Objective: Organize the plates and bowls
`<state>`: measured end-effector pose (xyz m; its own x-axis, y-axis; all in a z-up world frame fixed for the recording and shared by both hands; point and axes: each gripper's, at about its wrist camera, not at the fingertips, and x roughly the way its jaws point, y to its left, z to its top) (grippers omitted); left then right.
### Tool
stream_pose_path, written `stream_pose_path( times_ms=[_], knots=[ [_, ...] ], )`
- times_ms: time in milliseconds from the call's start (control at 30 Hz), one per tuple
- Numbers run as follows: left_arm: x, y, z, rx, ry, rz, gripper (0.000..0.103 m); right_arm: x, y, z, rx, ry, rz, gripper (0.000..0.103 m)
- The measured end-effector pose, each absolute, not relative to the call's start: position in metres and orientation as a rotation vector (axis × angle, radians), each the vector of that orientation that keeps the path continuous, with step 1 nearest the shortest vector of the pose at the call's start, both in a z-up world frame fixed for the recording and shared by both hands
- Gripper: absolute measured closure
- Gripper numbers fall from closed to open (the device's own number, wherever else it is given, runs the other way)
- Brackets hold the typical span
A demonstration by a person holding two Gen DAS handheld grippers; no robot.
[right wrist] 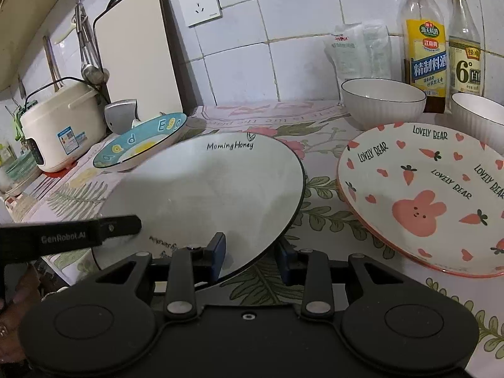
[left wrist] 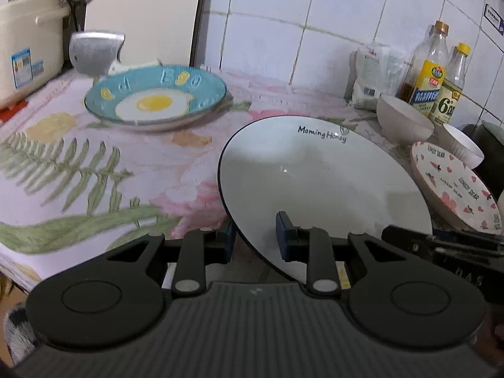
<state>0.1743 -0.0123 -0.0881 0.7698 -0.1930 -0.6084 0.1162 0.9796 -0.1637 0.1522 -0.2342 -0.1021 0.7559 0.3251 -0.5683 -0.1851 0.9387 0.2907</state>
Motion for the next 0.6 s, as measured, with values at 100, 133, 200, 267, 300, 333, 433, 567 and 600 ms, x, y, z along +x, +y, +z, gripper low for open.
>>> stream_pose_path(
  times_ms=[100,133,200,267,300,333,433,567,600],
  knots=[
    [0.181,-0.014,-0.077,-0.092,0.653,-0.15,0.077,0.156,-0.237,-0.097,0.262,0.662,0.299,0.064],
    [0.184,-0.015,-0.074,-0.087,0.651,-0.15,0.077,0.158,-0.237,-0.095,0.264,0.654,0.299,0.064],
    [0.195,-0.015,-0.067,-0.077,0.647,-0.152,0.077,0.163,-0.235,-0.089,0.255,0.638,0.294,0.064],
    [0.208,-0.017,-0.059,-0.069,0.644,-0.158,0.077,0.173,-0.235,-0.082,0.263,0.642,0.285,0.064],
    [0.214,-0.018,-0.055,-0.067,0.642,-0.161,0.077,0.179,-0.236,-0.079,0.27,0.643,0.282,0.064],
    [0.221,-0.019,-0.053,-0.063,0.642,-0.165,0.077,0.185,-0.236,-0.075,0.272,0.645,0.277,0.064],
    [0.249,-0.017,-0.046,-0.082,0.677,-0.205,0.077,0.205,-0.236,-0.066,0.263,0.64,0.241,0.064],
    [0.29,-0.017,-0.046,-0.079,0.718,-0.246,0.077,0.235,-0.238,-0.065,0.27,0.639,0.202,0.064],
    [0.297,-0.019,-0.048,-0.073,0.719,-0.248,0.077,0.243,-0.239,-0.066,0.275,0.648,0.198,0.064]
  ],
)
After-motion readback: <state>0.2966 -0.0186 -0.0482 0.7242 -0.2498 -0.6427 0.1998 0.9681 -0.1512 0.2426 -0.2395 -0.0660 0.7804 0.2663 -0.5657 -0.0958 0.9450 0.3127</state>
